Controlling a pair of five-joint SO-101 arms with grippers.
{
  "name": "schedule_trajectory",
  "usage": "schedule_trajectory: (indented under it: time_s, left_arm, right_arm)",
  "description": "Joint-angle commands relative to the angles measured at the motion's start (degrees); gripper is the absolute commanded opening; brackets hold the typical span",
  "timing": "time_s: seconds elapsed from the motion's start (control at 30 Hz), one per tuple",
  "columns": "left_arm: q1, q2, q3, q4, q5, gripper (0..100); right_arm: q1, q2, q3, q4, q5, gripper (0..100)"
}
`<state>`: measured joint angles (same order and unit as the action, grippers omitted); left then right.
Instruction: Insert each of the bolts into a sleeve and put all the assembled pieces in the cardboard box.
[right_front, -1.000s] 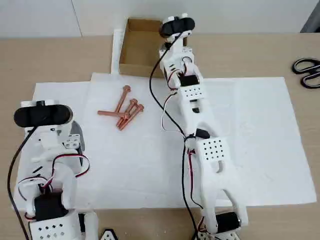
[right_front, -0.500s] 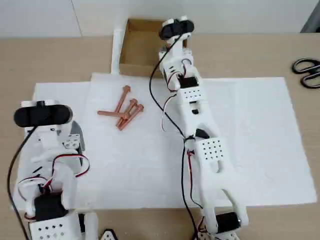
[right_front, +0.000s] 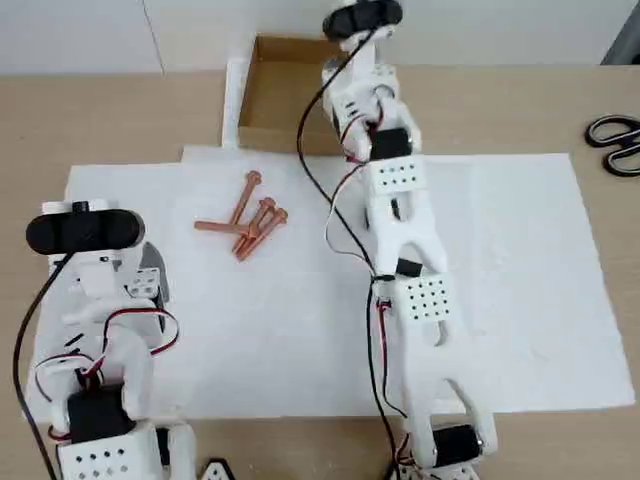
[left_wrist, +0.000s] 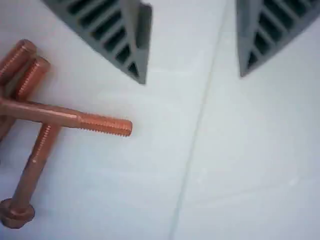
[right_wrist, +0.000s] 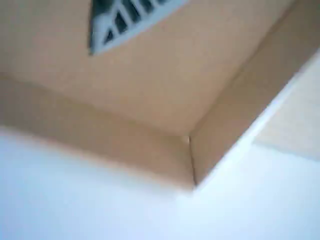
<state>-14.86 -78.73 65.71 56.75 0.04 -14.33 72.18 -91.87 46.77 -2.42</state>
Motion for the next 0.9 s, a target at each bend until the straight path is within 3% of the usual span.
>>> schedule_trajectory:
  time_s: [0.0,0.17,0.3,0.43,0.57,0.87]
  left_arm:
    - [-0.1,-0.5,-0.7,0.2,-0.2,12]
    - [0.1,-0.5,-0.7,0.2,-0.2,12]
    - [0.1,-0.5,-0.7,0.2,-0.2,12]
    - [0.2,-0.5,-0.7,0.2,-0.2,12]
    - [0.2,-0.5,-0.7,0.2,-0.2,12]
    - [0.2,-0.5,-0.6,1.9,-0.2,12]
  right_arm:
    - [1.8,-13.0,-4.6,13.3,0.8,12.7]
    - [2.3,-27.1,-4.5,32.7,0.9,12.6]
    - [2.1,-35.2,-4.5,47.3,5.8,12.6]
    - [3.6,-42.0,-2.0,50.2,7.1,12.6]
    - [4.2,-49.9,12.9,50.4,7.9,12.6]
    - [4.1,-79.9,63.6,50.0,12.7,12.5]
